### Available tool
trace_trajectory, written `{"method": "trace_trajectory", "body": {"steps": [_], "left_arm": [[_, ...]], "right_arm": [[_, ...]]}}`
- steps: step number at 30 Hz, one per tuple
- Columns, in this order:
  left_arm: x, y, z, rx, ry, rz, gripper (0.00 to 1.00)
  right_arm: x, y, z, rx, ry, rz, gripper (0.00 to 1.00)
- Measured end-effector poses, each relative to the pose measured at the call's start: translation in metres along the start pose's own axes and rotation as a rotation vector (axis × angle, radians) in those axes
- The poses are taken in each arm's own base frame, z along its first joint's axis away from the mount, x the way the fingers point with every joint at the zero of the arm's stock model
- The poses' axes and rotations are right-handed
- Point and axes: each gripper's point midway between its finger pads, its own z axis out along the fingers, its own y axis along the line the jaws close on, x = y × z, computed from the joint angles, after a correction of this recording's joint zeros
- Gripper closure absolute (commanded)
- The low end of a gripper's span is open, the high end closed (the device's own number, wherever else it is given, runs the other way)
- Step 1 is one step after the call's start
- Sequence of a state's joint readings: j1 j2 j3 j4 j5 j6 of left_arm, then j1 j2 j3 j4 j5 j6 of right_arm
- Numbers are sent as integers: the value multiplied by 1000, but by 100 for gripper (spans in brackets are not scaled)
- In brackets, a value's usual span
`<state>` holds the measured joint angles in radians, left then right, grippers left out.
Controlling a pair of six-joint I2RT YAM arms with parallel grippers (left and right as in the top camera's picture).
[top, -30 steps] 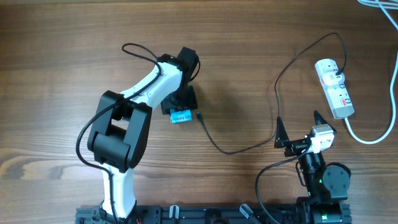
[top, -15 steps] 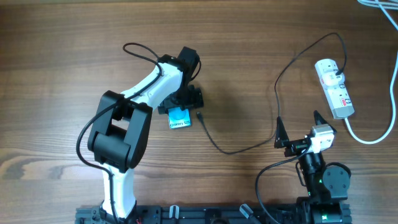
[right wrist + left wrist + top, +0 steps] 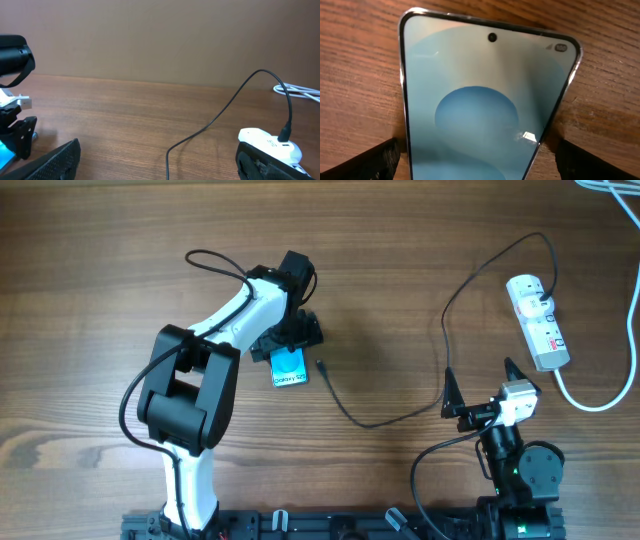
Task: Plug charger to phone and switch on socket
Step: 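Close the left gripper on the phone and lift it upright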
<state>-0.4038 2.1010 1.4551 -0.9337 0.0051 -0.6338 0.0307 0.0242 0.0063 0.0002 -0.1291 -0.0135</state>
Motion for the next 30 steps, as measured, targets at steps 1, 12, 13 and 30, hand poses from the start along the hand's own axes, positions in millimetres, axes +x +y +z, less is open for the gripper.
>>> {"method": "trace_trajectory", "body": {"steps": [1, 12, 13, 30], "left_arm": [[0, 0, 0, 0, 0, -15, 0], [0, 0, 0, 0, -1, -45, 1], [0, 0, 0, 0, -1, -46, 2], [-1, -1, 0, 2, -7, -59, 36]], "right_arm": [[0, 0, 0, 0, 0, 0, 0], [0, 0, 0, 0, 0, 0, 0], [0, 0, 0, 0, 0, 0, 0], [-3, 13, -1, -76, -10, 110, 0]]}}
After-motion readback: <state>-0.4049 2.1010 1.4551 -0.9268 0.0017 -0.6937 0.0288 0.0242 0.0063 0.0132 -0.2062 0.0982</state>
